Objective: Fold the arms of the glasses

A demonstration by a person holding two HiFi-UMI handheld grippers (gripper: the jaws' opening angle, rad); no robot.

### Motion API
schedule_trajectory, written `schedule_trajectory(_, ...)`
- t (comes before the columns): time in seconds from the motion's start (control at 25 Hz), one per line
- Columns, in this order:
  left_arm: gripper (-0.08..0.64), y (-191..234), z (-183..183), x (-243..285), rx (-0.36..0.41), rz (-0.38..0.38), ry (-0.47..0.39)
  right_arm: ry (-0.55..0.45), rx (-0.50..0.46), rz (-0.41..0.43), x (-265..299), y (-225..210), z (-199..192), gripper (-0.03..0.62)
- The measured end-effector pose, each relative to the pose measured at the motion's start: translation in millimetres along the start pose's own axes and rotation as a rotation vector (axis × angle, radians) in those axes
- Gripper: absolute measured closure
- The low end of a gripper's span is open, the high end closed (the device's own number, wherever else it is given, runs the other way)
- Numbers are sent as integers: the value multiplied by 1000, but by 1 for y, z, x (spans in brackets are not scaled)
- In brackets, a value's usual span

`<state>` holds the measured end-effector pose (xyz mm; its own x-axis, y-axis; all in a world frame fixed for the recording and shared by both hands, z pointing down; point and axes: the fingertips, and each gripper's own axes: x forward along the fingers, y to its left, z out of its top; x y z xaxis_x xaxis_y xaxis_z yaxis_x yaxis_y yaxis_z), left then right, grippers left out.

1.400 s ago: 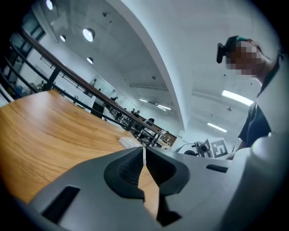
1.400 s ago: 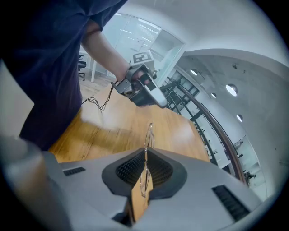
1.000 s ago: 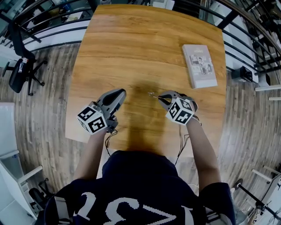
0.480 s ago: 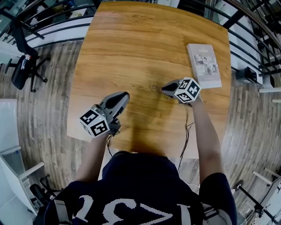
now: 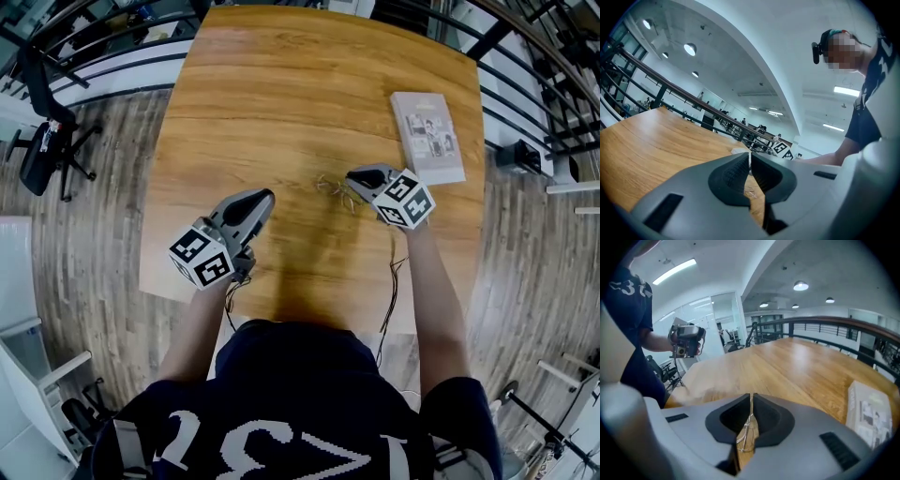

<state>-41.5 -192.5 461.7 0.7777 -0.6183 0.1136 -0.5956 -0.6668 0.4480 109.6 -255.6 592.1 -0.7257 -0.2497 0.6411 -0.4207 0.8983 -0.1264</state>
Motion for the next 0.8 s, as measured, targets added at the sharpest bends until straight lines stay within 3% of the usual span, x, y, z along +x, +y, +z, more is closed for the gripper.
schedule_trajectory(0.2,535,2,22,0,59,70,-64,-265,-33,-193,-64,19,58,564)
schedule_trajectory(0.4,537,-3,53,-4,184,145,-120,-474,-9,-386,-138,43,94,566)
schedule_trajectory(0.64,538,-11,81,-15,303,197,-168,-673,93,-595,-205,54,104,568)
schedule_trajectory(0.8,538,-13,87,-19,323,209,-186,-713,113,-633,-220,64,108,568)
